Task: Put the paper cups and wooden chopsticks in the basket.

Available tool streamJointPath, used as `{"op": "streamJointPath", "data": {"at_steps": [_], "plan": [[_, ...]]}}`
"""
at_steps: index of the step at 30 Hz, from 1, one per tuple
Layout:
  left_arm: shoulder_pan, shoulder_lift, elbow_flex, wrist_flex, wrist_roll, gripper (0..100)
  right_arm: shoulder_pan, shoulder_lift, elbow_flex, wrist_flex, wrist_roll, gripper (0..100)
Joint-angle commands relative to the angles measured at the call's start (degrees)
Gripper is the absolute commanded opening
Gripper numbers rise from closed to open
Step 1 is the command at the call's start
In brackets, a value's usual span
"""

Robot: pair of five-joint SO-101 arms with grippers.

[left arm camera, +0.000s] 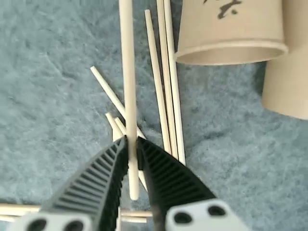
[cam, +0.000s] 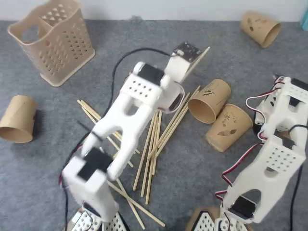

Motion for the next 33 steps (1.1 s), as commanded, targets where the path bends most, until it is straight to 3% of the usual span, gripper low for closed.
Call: {"op": "streamJointPath", "data": {"at_steps": [1,10,18,28,33], "plan": [[-0.1,-13.9,15.0,-6.2,-0.2,1,0.9,-5.8,0.6,2.1,-0.3,0.9],[-14.7,-22.1,30.9,-12.7,-1.4,1,-1.1,-13.1,8.5,2.4,-0.3,0.9],[-23.0,-22.3,41.3,-18.7,-4.0,1,-2.3,-28.4,24.1,1.6,-0.4,0.9],[-33.7,-22.4,50.7,-27.6,-8.6,1,-5.1,-51.3,53.9,-12.9,-0.2,0.9],[-35.9,-31.6,59.9,-32.1,-11.6,1,-9.7,-60.3,67.0,-20.3,0.0,0.9]]}}
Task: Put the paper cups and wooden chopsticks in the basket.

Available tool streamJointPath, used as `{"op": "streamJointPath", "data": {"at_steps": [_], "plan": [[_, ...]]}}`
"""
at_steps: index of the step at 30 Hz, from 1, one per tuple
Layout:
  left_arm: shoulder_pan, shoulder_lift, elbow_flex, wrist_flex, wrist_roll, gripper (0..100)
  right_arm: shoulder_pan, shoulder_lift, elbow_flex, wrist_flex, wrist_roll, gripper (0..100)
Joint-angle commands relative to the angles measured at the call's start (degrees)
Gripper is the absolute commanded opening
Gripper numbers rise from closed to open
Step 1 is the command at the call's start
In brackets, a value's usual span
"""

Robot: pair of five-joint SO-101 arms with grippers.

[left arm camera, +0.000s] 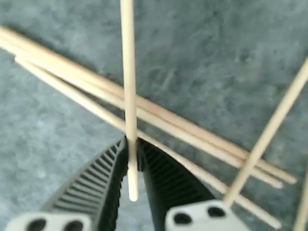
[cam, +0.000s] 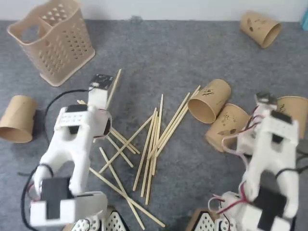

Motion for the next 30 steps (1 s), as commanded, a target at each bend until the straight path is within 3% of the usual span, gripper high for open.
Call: {"op": "streamJointPath", "data": {"at_steps": [1,8,13,17,25,30], "plan": [[-1.8,-13.1,7.6,-3.9,-1.8,1,-3.8,-8.2,6.5,-4.2,0.4,0.9],[-1.3,-32.9,13.6,3.2,-1.1,1,-5.8,-14.1,7.2,-4.4,1.0,0.8],[-1.2,-33.1,10.7,6.4,2.1,1,-3.5,-11.5,-6.2,2.8,0.9,0.8],[-1.2,-28.3,10.0,4.5,2.4,1,-1.8,-3.1,-22.7,10.5,0.9,0.8],[-1.5,-15.5,13.1,-9.3,5.1,1,-0.3,27.5,-68.4,24.7,0.9,0.8],[-3.3,-15.1,12.2,-9.5,5.2,1,-0.3,49.9,-98.0,27.1,1.1,0.9]]}}
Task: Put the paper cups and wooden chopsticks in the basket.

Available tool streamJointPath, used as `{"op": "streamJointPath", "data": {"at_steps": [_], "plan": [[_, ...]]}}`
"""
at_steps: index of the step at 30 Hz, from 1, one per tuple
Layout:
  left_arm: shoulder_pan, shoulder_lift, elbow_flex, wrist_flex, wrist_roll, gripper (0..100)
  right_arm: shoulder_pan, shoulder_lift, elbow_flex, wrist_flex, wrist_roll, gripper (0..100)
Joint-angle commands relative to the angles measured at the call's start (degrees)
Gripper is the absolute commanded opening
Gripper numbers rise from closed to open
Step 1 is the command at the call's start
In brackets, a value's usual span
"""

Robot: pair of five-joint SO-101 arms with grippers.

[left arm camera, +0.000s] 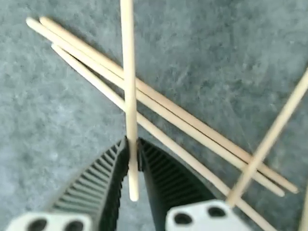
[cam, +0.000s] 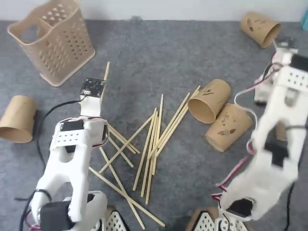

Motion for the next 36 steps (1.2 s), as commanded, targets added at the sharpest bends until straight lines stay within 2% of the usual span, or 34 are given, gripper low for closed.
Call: {"op": "streamJointPath", "data": {"at_steps": [1,5,9,18,23,27,36], "plan": [[-1.8,-0.4,-1.0,-1.6,0.9,1,0.5,14.8,-26.6,0.7,1.1,0.9],[-1.8,-0.4,-1.0,-1.7,0.9,1,0.1,31.9,-48.5,-3.9,0.9,0.9],[-1.8,-0.3,-1.0,-1.8,0.7,1,0.0,45.4,-63.5,-14.4,1.3,0.9],[-1.5,-0.5,-0.4,-2.0,0.6,1,1.2,48.6,-49.6,-56.9,1.4,0.9],[-1.5,-0.5,-0.4,-2.0,0.7,1,1.2,48.9,-41.1,-72.4,1.4,0.9],[-1.4,-0.5,-0.1,-3.1,0.9,1,1.1,49.0,-34.6,-79.2,1.4,0.9],[-0.7,-0.5,0.4,-3.6,0.9,1,1.0,49.1,-27.3,-79.4,1.0,0.8]]}}
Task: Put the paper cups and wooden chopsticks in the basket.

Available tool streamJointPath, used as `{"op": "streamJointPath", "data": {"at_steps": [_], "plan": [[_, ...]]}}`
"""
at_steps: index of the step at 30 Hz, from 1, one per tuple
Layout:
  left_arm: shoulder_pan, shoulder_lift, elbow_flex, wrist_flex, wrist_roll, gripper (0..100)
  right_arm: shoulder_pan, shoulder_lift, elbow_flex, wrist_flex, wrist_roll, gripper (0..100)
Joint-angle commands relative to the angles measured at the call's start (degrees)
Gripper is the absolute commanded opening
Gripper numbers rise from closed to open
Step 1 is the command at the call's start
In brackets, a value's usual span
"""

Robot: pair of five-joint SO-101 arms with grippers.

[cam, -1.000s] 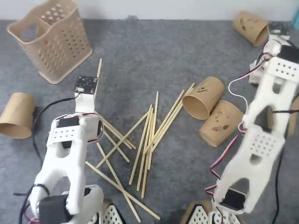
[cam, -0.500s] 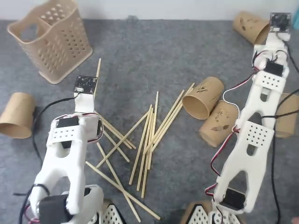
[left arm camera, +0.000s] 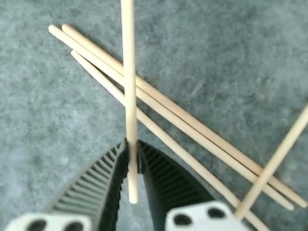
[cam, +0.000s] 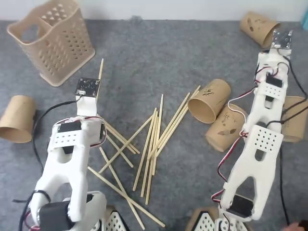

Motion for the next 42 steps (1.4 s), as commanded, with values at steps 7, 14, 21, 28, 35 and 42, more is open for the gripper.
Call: {"op": "streamJointPath", "data": {"at_steps": [7,14,21,28,35,42], "plan": [[1.8,-0.5,-0.2,-1.1,0.7,1,0.7,-3.6,-4.4,12.9,0.9,0.8],[1.8,-0.5,-0.2,-1.1,0.5,1,1.0,-8.0,-21.3,49.0,0.8,0.8],[4.5,-6.8,4.2,-1.1,-2.8,1,0.6,-10.2,-35.7,78.3,0.8,0.8],[7.8,-22.0,13.5,-2.5,-5.8,2,2.8,-17.8,-35.3,85.4,-2.1,0.7],[7.7,-21.8,13.8,-2.6,-5.6,28,2.9,-27.9,-18.2,85.4,-3.4,0.7],[7.3,-22.2,13.8,-2.5,-5.5,24,-1.5,-51.5,13.1,85.1,-3.3,0.7]]}}
